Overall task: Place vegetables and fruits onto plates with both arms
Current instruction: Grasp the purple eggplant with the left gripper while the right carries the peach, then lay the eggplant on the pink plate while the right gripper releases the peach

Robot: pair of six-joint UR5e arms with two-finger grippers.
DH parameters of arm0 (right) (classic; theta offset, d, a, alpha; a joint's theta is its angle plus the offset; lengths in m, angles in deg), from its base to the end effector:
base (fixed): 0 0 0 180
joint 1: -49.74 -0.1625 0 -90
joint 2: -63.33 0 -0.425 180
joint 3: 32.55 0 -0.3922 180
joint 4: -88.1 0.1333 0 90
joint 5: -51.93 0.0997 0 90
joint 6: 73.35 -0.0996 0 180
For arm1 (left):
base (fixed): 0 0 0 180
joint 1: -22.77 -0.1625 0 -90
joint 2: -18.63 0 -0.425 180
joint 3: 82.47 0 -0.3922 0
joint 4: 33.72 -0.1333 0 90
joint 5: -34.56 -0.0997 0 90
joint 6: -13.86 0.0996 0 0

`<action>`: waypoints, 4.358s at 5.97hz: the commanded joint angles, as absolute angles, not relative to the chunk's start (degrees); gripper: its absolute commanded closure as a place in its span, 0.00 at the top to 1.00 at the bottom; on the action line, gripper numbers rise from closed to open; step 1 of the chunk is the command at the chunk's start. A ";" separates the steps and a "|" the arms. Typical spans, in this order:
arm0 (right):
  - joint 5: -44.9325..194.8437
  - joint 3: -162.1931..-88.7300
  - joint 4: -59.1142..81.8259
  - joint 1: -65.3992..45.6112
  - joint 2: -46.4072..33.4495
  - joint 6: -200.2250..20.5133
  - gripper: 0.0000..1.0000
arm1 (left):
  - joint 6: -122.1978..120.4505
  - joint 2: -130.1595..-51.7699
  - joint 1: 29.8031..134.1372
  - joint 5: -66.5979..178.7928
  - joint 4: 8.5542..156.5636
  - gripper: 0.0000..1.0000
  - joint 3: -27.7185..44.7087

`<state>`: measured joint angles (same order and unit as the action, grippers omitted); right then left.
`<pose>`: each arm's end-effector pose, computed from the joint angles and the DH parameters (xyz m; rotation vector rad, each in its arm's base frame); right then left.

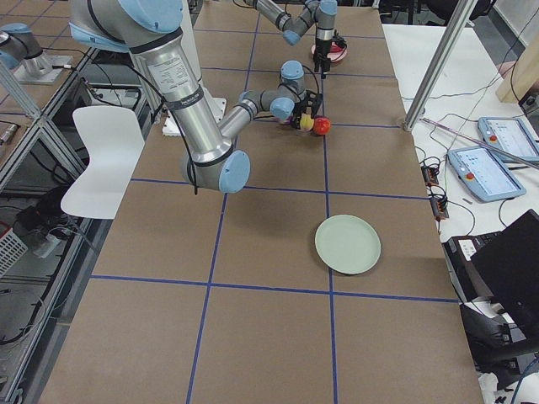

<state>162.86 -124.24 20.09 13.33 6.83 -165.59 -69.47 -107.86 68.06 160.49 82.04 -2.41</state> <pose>-0.4951 -0.4866 0.2575 -0.0300 -1.0486 0.4301 0.4592 -0.5703 0.2993 -0.1373 1.0492 -0.3244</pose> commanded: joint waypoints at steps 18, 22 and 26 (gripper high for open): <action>176.47 -105.24 19.63 -18.99 -9.00 -113.34 0.99 | -55.31 -105.48 83.04 151.63 60.79 0.00 -5.45; 182.41 -111.47 19.11 -18.91 -6.65 -114.31 1.00 | -55.40 -99.77 83.33 157.94 61.64 0.06 -9.09; 182.28 -115.07 19.90 -12.79 -0.85 -133.13 1.00 | -55.14 -100.02 83.42 159.28 61.64 1.00 -8.74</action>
<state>182.44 -113.97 19.54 -15.55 -2.46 -126.38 -55.22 -99.90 83.24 159.11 61.69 -9.01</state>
